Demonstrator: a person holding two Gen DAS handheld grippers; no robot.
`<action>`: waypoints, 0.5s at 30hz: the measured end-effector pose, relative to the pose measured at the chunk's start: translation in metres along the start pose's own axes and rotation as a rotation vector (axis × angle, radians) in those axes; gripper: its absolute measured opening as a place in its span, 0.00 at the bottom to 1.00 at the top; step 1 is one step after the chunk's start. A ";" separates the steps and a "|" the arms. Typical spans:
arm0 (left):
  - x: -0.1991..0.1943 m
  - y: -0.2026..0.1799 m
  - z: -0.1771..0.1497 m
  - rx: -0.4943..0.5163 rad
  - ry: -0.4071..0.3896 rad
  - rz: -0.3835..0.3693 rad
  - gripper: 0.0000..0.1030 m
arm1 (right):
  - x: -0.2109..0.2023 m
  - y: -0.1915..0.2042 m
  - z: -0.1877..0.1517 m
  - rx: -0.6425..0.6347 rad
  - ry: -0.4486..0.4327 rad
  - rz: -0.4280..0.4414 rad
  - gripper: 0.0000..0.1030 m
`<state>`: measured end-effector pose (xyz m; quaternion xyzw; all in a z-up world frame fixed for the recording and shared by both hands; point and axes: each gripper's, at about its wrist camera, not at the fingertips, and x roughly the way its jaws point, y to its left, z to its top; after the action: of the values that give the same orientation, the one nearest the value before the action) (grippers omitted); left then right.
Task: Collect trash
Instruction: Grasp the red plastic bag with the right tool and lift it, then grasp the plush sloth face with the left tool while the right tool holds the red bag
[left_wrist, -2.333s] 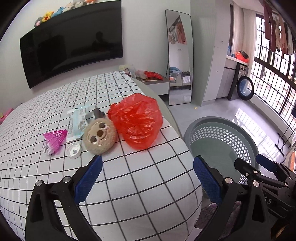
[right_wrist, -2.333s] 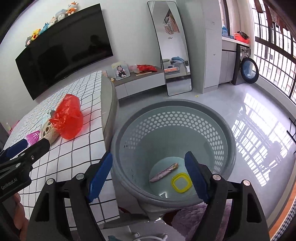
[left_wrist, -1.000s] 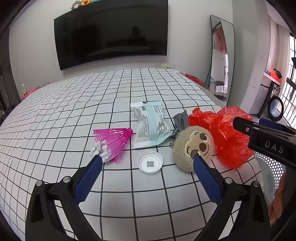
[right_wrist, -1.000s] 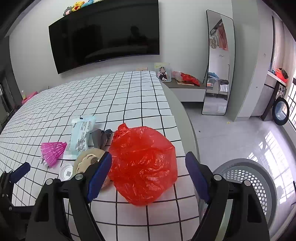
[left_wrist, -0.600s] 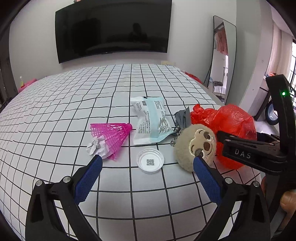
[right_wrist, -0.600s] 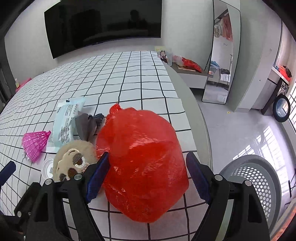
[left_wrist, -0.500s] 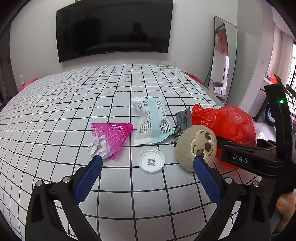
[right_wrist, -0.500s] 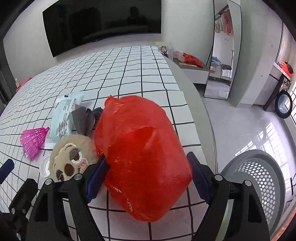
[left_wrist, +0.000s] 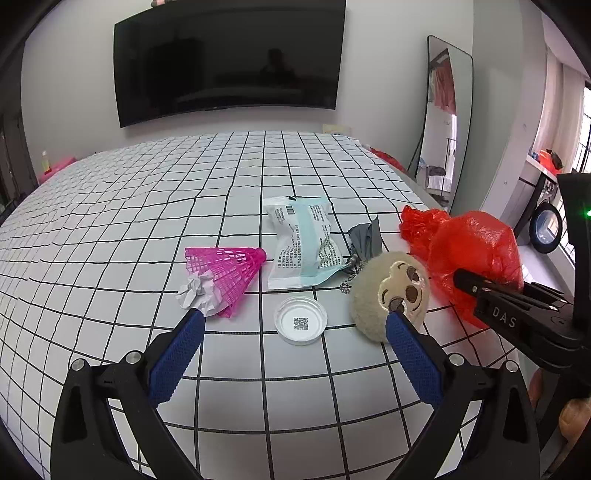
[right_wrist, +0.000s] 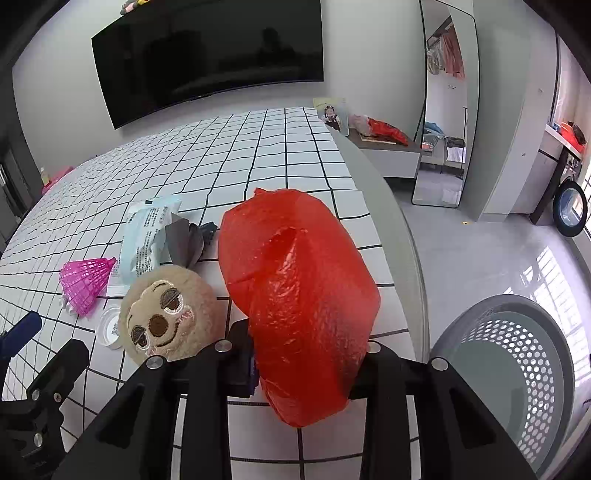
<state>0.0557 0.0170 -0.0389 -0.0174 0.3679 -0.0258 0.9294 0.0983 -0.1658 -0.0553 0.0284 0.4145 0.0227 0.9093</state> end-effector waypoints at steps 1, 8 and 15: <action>-0.001 -0.001 0.000 0.001 0.002 -0.001 0.94 | -0.004 -0.002 -0.001 0.005 -0.009 -0.003 0.28; -0.007 -0.015 -0.002 0.011 0.015 -0.033 0.94 | -0.043 -0.029 -0.021 0.062 -0.054 -0.039 0.28; -0.007 -0.035 -0.001 0.044 0.020 -0.023 0.94 | -0.067 -0.063 -0.044 0.120 -0.077 -0.063 0.28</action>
<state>0.0492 -0.0174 -0.0329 -0.0010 0.3763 -0.0446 0.9254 0.0227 -0.2318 -0.0381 0.0704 0.3805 -0.0320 0.9216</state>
